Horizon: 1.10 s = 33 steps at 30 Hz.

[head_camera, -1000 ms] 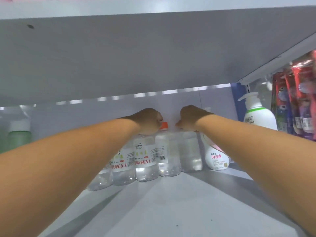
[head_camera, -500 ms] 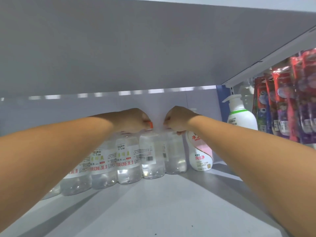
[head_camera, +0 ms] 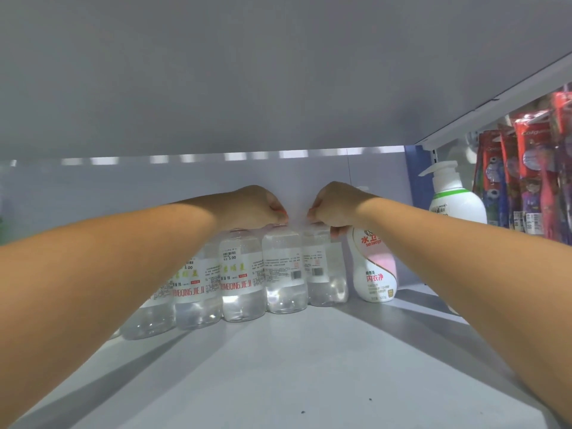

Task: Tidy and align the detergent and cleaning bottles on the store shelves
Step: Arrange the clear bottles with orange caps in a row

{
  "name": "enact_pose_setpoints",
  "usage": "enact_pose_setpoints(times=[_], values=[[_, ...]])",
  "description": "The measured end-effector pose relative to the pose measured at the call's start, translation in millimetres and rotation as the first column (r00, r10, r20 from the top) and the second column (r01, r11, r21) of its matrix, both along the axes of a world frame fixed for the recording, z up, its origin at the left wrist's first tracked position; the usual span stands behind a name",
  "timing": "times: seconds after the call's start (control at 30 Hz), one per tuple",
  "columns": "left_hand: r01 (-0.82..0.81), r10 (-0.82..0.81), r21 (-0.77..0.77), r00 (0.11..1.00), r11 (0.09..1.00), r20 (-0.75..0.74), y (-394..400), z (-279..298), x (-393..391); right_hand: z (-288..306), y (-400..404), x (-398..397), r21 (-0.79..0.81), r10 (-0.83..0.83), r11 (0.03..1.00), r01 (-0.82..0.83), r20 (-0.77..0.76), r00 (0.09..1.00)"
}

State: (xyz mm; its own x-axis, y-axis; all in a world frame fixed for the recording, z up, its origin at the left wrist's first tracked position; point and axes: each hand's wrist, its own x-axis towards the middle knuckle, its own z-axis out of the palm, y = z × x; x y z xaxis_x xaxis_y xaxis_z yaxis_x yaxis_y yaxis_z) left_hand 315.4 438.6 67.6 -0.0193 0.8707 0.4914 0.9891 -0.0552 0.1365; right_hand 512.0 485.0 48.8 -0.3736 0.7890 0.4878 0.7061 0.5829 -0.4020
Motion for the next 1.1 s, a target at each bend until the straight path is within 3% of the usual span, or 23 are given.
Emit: enact_pose_setpoints(times=[0.2, 0.33, 0.5, 0.7, 1.1], values=[[-0.038, 0.038, 0.045, 0.999, 0.998, 0.009, 1.1, -3.9, 2.7, -4.7, -2.3, 0.0, 0.093, 0.001, 0.996, 0.004, -0.054, 0.999], [0.026, -0.024, -0.017, 0.994, 1.000, 0.108, -8.0, -3.5, 0.2, -3.0, -5.7, -2.1, 0.038, 0.012, 0.999, -0.011, -0.033, 0.999], [-0.053, 0.052, 0.067, 0.999, 0.996, 0.012, -3.6, -10.2, 2.8, -3.5, -6.1, 1.7, -0.004, -0.005, 1.000, 0.005, 0.024, 1.000], [-0.018, 0.011, 0.074, 0.996, 0.997, 0.090, -7.0, -10.6, 6.1, -7.7, 0.3, -5.6, 0.049, -0.021, 0.998, 0.026, -0.099, 0.995], [-0.022, 0.017, 0.125, 0.999, 0.992, 0.040, 0.6, -13.7, -2.3, -11.8, -1.6, -5.1, 0.002, 0.004, 1.000, -0.004, -0.076, 0.997]])
